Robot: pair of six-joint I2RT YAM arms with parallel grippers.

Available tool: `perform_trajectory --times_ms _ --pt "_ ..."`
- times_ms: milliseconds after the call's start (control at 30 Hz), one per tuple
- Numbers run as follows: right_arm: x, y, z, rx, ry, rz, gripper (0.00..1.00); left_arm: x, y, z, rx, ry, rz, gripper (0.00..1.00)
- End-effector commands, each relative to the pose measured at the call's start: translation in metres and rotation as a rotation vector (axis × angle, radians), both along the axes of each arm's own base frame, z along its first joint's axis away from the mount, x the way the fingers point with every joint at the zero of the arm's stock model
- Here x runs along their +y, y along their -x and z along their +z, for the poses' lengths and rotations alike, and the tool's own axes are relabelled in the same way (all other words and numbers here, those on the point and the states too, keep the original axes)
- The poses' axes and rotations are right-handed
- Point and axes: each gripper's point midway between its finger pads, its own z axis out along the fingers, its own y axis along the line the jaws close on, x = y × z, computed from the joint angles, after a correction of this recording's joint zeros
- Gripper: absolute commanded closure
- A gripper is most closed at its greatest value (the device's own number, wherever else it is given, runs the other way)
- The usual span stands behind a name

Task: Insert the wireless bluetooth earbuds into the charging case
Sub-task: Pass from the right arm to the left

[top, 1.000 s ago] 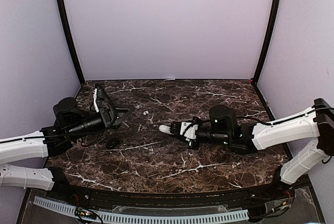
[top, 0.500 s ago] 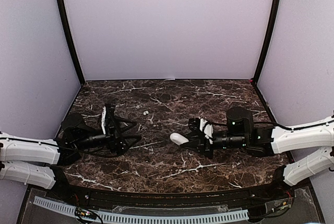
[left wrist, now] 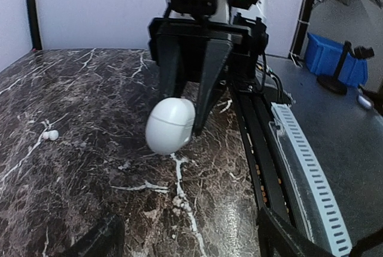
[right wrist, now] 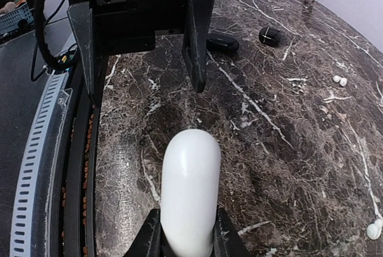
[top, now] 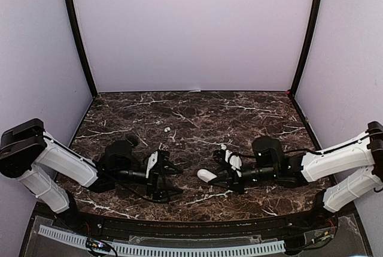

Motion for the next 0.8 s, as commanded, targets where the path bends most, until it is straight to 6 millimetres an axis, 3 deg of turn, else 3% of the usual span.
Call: perform_trajectory --times_ms 0,400,767 --pt "0.013 0.007 0.012 0.02 -0.068 0.07 0.96 -0.013 0.014 0.005 -0.113 0.044 -0.127 0.17" --pt "0.03 0.02 0.003 0.037 -0.028 0.191 0.96 -0.019 0.016 -0.023 -0.122 0.03 -0.167 0.3" --pt "0.054 0.028 -0.006 0.021 0.008 0.243 0.96 -0.022 0.018 -0.021 -0.15 0.031 -0.165 0.41"
